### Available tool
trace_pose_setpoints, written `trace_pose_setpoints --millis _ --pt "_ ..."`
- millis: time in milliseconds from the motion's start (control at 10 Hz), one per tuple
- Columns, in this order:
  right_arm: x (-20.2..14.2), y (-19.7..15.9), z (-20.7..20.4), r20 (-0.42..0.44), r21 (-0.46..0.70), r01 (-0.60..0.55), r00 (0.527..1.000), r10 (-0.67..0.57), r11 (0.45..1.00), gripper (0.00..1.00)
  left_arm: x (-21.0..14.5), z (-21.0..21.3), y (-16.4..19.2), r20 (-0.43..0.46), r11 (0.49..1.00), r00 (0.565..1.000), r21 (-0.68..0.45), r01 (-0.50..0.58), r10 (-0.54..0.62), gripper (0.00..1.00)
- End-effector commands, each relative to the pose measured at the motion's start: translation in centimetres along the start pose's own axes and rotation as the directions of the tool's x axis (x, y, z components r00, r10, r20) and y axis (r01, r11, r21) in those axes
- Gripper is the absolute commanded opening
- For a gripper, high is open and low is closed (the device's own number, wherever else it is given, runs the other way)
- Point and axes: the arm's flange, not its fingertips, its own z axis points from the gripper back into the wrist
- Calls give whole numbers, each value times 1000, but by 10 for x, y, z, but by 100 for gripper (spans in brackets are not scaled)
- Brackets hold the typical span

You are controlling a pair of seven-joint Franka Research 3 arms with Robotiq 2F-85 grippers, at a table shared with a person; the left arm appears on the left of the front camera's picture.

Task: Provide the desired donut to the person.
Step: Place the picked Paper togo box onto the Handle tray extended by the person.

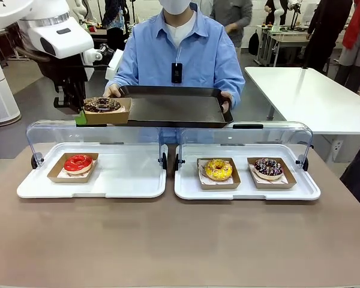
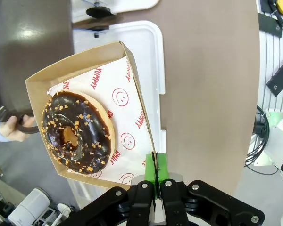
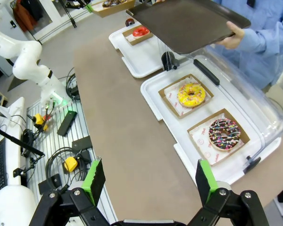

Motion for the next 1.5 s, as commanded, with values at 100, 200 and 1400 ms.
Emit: trace_pose_setpoints --millis 100,200,1400 --pt "0 0 0 5 3 -4 1000 4 1000 100 15 30 47 -43 999 999 36 7 -6 1" --pt "0 0 0 5 3 -4 1000 4 1000 100 24 28 62 -53 999 999 30 11 -10 1" --pt "0 0 0 5 3 -4 1000 4 1000 100 41 -87 184 7 991 991 11 134 -134 1"
